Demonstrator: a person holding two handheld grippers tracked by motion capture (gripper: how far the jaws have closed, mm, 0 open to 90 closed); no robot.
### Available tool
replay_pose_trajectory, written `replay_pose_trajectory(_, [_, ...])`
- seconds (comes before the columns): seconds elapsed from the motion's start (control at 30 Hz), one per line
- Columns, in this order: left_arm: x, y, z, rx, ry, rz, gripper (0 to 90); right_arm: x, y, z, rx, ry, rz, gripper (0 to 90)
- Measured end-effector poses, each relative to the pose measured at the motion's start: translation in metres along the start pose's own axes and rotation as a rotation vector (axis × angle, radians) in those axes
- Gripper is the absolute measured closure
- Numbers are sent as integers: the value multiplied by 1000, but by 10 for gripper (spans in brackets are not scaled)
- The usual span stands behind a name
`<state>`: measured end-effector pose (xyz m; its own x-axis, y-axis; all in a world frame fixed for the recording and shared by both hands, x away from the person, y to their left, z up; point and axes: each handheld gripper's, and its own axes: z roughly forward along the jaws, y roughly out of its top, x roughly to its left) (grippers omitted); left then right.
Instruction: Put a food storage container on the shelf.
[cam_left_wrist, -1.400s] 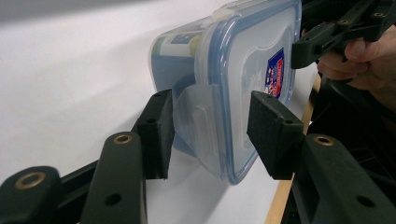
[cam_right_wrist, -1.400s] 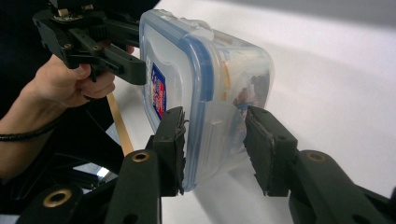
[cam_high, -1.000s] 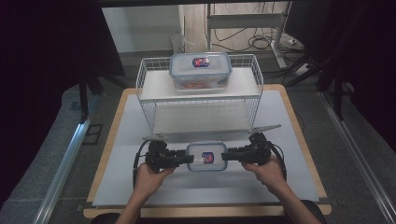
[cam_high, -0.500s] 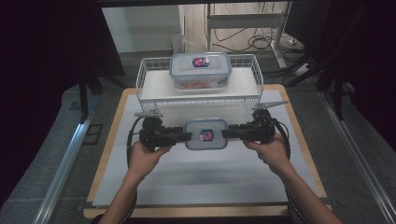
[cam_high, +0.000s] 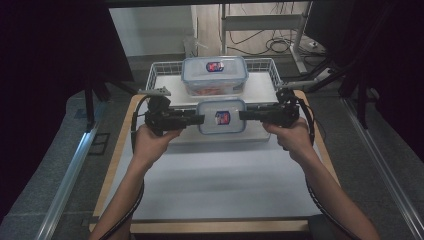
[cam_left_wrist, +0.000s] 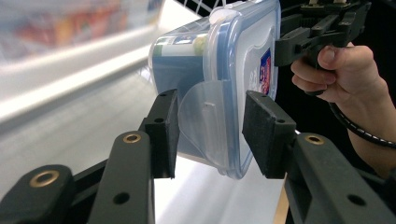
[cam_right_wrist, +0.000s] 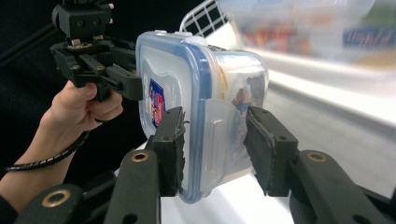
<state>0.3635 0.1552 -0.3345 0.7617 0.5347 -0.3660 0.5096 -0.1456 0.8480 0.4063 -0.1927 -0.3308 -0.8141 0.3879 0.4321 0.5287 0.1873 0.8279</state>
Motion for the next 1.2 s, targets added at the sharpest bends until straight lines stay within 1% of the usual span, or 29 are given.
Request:
replay_pose_trajectory(0.03, [1, 5, -1, -2, 2, 3, 569, 0, 10, -1, -10, -4, -4, 573])
replay_pose_trajectory(0.07, [1, 9, -2, -7, 4, 4, 569, 0, 10, -1, -10, -4, -4, 573])
replay_pose_trajectory(0.1, [2, 14, -3, -10, 6, 6, 569, -1, 20, -2, -19, -7, -7, 571])
replay_pose_trajectory(0.13, [3, 20, -4, -11, 9, 8, 569, -1, 20, -2, -19, -7, -7, 571])
replay_pose_trajectory(0.17, [5, 29, -5, -16, 16, 10, 569, -2, 31, -2, -30, -7, -3, 570])
replay_pose_trajectory(0.23, [7, 41, -7, -20, 26, 13, 569, -5, 41, -1, -44, -4, 3, 569])
replay_pose_trajectory(0.27, [7, 41, -7, -20, 26, 13, 569, -5, 41, -1, -44, -4, 3, 569])
replay_pose_trajectory(0.3, [9, 45, -8, -22, 29, 12, 569, -6, 46, -1, -48, -3, 9, 568])
replay_pose_trajectory(0.33, [10, 50, -8, -23, 30, 10, 568, -9, 56, 0, -55, -5, 13, 567])
replay_pose_trajectory(0.37, [12, 54, -8, -28, 31, 8, 568, -9, 56, 0, -55, -5, 13, 567])
replay_pose_trajectory(0.47, [19, 64, -9, -36, 31, 3, 567, -13, 68, 2, -61, -9, 14, 567])
replay_pose_trajectory(0.53, [23, 70, -9, -46, 31, -9, 566, -16, 74, 3, -67, -10, 22, 567])
replay_pose_trajectory(0.57, [28, 75, -9, -54, 30, -20, 566, -18, 80, 5, -72, -11, 29, 567])
replay_pose_trajectory(0.6, [28, 75, -9, -54, 30, -20, 566, -18, 80, 5, -72, -11, 29, 567])
replay_pose_trajectory(0.67, [32, 79, -9, -58, 31, -24, 566, -21, 84, 7, -76, -9, 37, 567])
replay_pose_trajectory(0.7, [35, 83, -9, -63, 30, -34, 566, -24, 88, 9, -82, -8, 42, 567])
replay_pose_trajectory(0.73, [35, 83, -9, -63, 30, -34, 566, -24, 88, 9, -82, -8, 42, 567])
replay_pose_trajectory(0.87, [42, 88, -9, -71, 26, -51, 566, -29, 96, 12, -90, -11, 50, 567])
replay_pose_trajectory(1.03, [52, 93, -6, -91, 16, -81, 566, -35, 105, 16, -94, -17, 61, 567])
replay_pose_trajectory(1.2, [60, 97, -5, -100, 15, -100, 566, -39, 109, 19, -93, -16, 70, 567])
